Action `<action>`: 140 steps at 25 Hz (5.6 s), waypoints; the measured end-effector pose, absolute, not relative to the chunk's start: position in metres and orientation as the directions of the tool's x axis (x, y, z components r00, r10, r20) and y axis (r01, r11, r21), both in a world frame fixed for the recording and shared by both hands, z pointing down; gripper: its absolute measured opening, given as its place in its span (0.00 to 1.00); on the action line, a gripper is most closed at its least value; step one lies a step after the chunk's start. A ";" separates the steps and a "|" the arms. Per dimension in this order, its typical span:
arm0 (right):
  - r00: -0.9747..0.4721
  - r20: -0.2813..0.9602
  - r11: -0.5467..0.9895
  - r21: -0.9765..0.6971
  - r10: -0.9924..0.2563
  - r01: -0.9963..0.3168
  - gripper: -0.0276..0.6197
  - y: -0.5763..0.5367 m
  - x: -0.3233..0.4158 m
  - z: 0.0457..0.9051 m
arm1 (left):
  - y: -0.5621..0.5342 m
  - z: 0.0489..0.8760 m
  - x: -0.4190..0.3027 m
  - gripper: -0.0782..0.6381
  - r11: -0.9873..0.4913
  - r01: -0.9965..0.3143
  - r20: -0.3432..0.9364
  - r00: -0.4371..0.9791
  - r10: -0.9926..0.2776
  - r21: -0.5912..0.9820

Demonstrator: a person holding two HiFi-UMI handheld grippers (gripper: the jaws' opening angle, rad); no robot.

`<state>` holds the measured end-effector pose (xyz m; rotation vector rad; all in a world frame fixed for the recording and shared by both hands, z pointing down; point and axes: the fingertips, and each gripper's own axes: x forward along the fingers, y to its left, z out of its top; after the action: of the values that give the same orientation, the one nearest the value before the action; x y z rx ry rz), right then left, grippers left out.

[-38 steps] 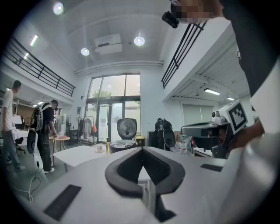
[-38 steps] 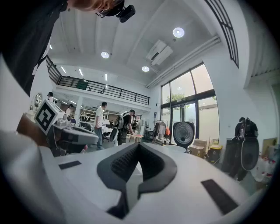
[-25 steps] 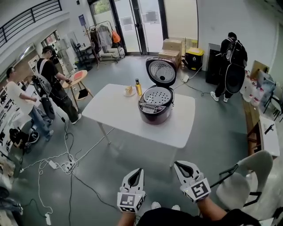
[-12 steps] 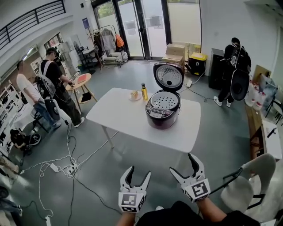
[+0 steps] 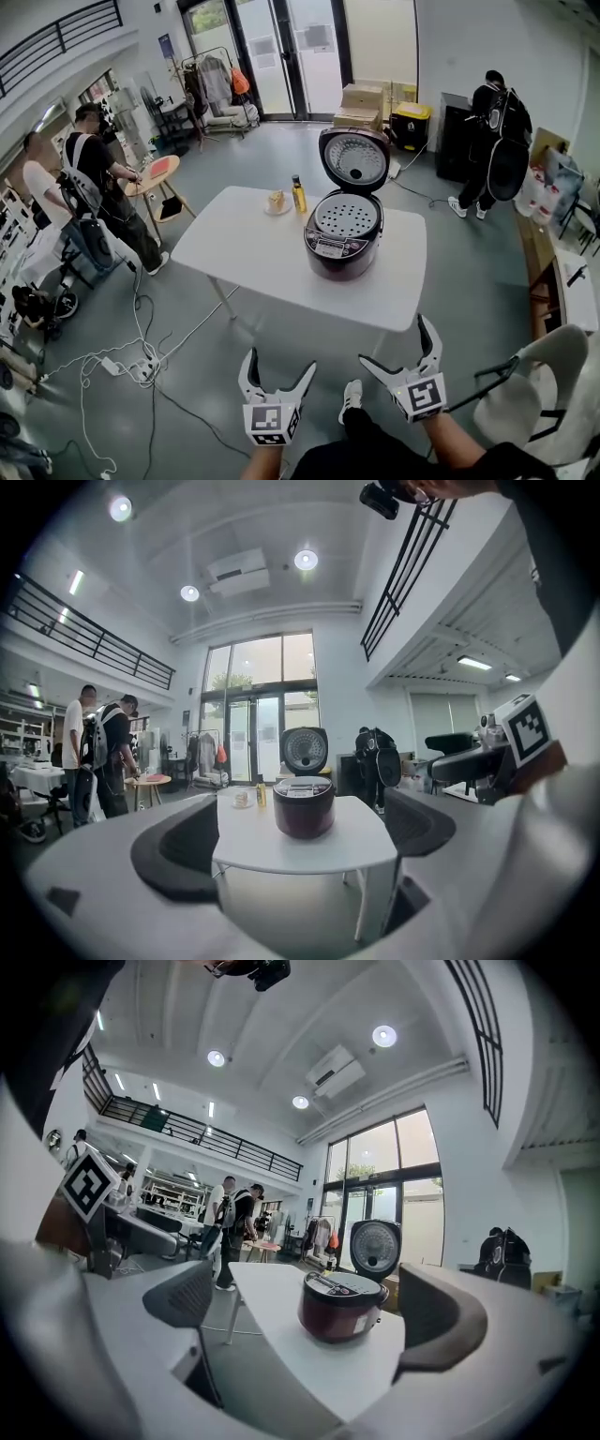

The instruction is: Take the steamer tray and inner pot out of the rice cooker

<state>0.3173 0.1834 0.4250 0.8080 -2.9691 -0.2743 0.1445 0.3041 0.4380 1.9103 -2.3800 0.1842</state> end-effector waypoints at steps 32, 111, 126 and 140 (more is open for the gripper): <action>-0.814 0.194 0.837 0.113 -0.548 -0.536 0.95 -0.074 0.190 0.467 | 0.018 0.463 0.023 0.78 0.072 -0.995 0.299 -0.089 -0.950 -0.069; -0.376 0.664 0.683 0.283 -0.646 -0.674 0.19 -0.300 0.122 0.595 | -0.257 0.589 -0.063 0.25 -0.400 -0.886 0.734 0.107 -0.670 -0.236; -0.371 0.635 0.678 0.345 -0.678 -0.650 0.19 -0.300 0.121 0.589 | -0.255 0.584 -0.062 0.26 -0.419 -0.877 0.725 0.129 -0.676 -0.234; -0.396 0.604 0.678 0.353 -0.691 -0.645 0.17 -0.299 0.121 0.583 | -0.253 0.579 -0.059 0.26 -0.418 -0.875 0.715 0.129 -0.687 -0.244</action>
<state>0.1206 -0.2988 0.5828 1.0229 -2.1357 -0.0788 -0.0587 -0.2530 0.5788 2.1707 -1.5393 1.1649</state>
